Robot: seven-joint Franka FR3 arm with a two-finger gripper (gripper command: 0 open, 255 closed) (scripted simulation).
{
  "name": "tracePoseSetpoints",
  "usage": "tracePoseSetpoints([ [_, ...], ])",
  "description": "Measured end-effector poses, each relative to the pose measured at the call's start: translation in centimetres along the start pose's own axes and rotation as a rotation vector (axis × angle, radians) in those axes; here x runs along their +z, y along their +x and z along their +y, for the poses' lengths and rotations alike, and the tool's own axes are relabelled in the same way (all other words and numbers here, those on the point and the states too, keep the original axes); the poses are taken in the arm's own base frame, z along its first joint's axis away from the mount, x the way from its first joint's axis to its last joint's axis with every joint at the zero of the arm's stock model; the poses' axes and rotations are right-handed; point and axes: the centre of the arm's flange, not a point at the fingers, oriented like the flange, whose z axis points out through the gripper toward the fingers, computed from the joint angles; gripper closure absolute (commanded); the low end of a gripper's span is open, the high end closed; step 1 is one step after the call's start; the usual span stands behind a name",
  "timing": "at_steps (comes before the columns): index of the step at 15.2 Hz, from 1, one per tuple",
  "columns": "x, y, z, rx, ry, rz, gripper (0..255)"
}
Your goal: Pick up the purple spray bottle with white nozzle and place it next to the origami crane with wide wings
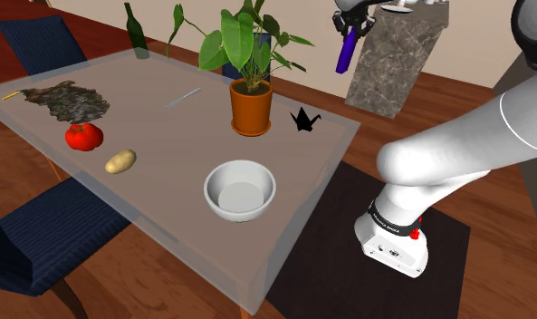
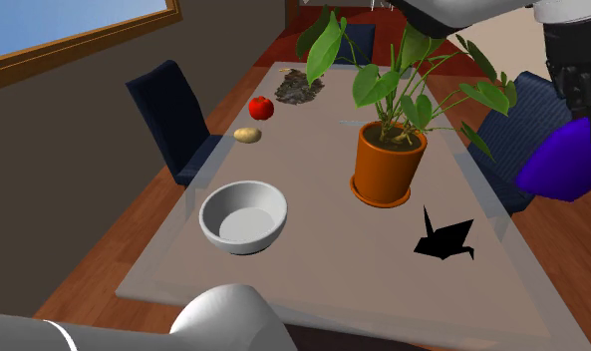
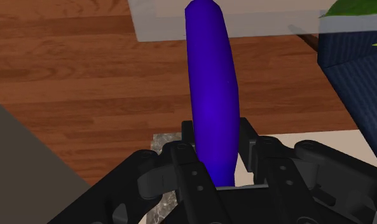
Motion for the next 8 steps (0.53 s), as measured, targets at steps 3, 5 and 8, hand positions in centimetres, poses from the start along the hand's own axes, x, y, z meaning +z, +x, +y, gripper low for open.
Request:
tracePoseSetpoints([
  [3, 1.4, 3.2, 2.0, 0.000, 0.000, -0.001, 255],
  [5, 1.9, 5.7, 3.4, 0.001, 0.000, -0.001, 255],
  [8, 3.3, 8.9, 5.3, 0.001, 0.000, 0.000, 255],
])
